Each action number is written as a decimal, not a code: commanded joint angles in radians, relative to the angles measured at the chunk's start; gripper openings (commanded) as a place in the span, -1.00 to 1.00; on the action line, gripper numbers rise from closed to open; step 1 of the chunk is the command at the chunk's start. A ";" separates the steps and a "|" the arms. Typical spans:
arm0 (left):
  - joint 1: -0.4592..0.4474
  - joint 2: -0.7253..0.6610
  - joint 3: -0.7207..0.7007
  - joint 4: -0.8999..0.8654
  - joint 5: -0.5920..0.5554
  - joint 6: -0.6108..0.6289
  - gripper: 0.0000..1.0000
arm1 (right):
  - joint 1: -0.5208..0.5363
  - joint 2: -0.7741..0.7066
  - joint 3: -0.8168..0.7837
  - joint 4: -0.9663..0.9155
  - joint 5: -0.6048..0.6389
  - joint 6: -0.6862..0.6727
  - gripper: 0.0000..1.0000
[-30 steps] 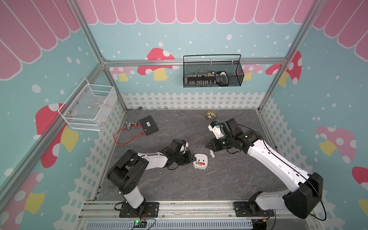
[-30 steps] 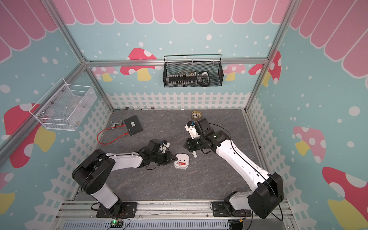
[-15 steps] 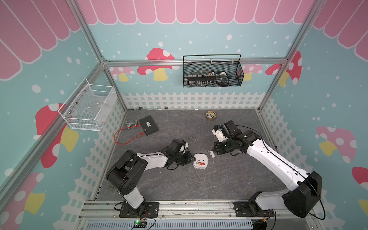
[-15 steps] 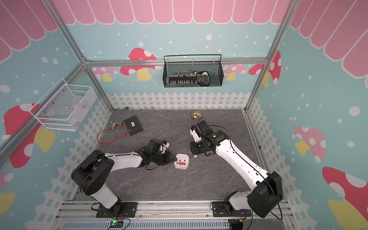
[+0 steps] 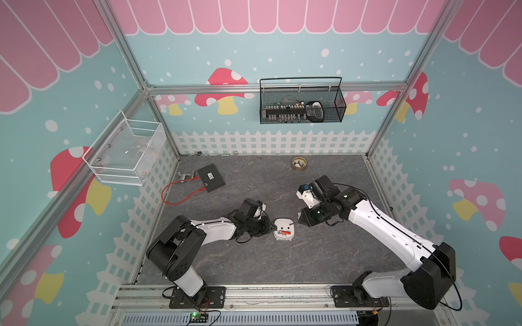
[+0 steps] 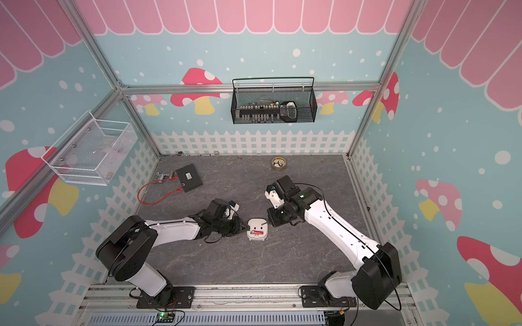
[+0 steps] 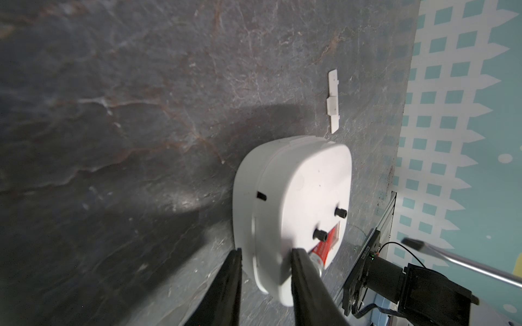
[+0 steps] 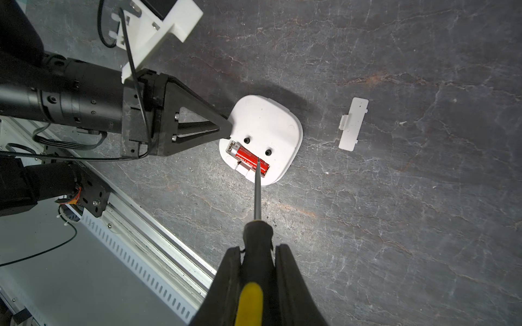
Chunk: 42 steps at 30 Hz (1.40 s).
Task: Remove the battery from the alarm
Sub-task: Adjust the alarm at the center of the board.
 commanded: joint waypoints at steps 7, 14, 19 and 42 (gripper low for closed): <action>-0.021 -0.012 -0.020 -0.055 -0.032 -0.005 -0.36 | -0.030 0.013 -0.014 -0.031 0.152 0.021 -1.00; -0.022 -0.036 -0.044 -0.054 -0.039 -0.022 -0.37 | -0.031 0.060 -0.076 -0.016 0.078 -0.010 -1.00; -0.024 -0.041 -0.046 -0.052 -0.042 -0.026 -0.38 | -0.022 0.074 -0.102 -0.023 0.049 -0.021 -1.00; -0.029 -0.022 -0.031 -0.044 -0.038 -0.027 -0.39 | 0.009 0.166 0.024 0.074 -0.005 -0.026 -1.00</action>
